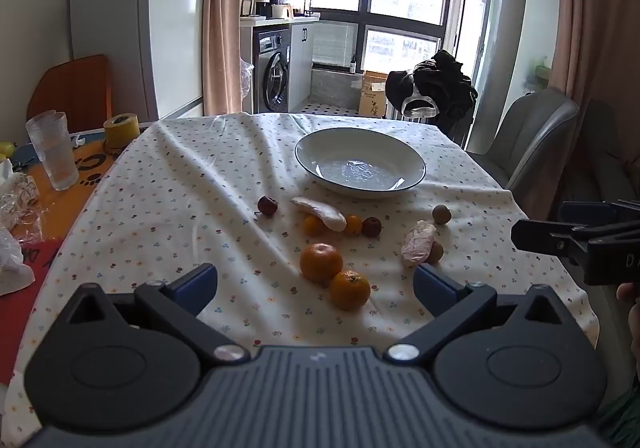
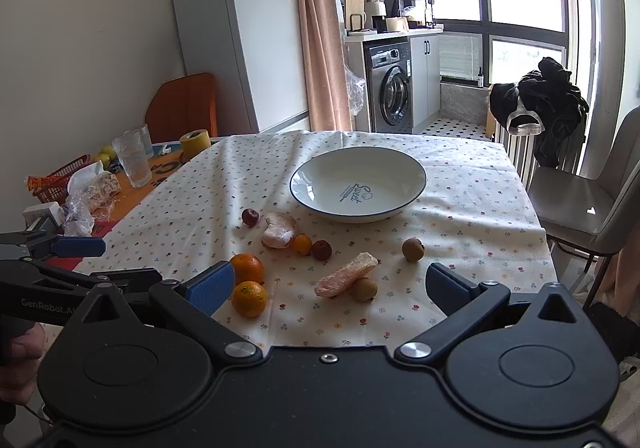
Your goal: Organize fruits
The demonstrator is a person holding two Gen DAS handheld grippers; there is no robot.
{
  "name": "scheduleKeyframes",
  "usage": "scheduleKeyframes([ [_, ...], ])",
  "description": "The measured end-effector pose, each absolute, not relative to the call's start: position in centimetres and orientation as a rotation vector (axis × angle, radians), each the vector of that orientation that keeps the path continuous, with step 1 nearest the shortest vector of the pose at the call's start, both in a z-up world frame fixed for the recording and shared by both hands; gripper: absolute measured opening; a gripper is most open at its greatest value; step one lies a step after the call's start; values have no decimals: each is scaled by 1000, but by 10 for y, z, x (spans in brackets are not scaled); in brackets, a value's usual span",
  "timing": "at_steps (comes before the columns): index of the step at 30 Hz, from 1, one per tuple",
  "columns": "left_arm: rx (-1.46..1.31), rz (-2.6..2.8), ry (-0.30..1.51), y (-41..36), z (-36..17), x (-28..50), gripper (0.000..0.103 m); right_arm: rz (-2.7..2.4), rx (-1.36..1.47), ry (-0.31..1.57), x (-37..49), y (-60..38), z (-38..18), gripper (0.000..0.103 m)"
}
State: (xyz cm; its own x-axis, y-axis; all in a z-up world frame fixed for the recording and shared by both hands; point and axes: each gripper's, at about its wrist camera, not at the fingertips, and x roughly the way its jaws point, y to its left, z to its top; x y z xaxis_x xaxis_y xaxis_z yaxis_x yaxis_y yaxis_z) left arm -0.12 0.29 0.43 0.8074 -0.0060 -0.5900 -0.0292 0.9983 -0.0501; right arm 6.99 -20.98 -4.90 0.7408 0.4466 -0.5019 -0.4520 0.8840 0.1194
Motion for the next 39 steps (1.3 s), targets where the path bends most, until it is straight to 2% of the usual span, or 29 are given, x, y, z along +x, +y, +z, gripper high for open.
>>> scheduleKeyframes([
  [39,-89,31,604,10,8,-3,103,523,-11,558,66,-210,-48,103],
])
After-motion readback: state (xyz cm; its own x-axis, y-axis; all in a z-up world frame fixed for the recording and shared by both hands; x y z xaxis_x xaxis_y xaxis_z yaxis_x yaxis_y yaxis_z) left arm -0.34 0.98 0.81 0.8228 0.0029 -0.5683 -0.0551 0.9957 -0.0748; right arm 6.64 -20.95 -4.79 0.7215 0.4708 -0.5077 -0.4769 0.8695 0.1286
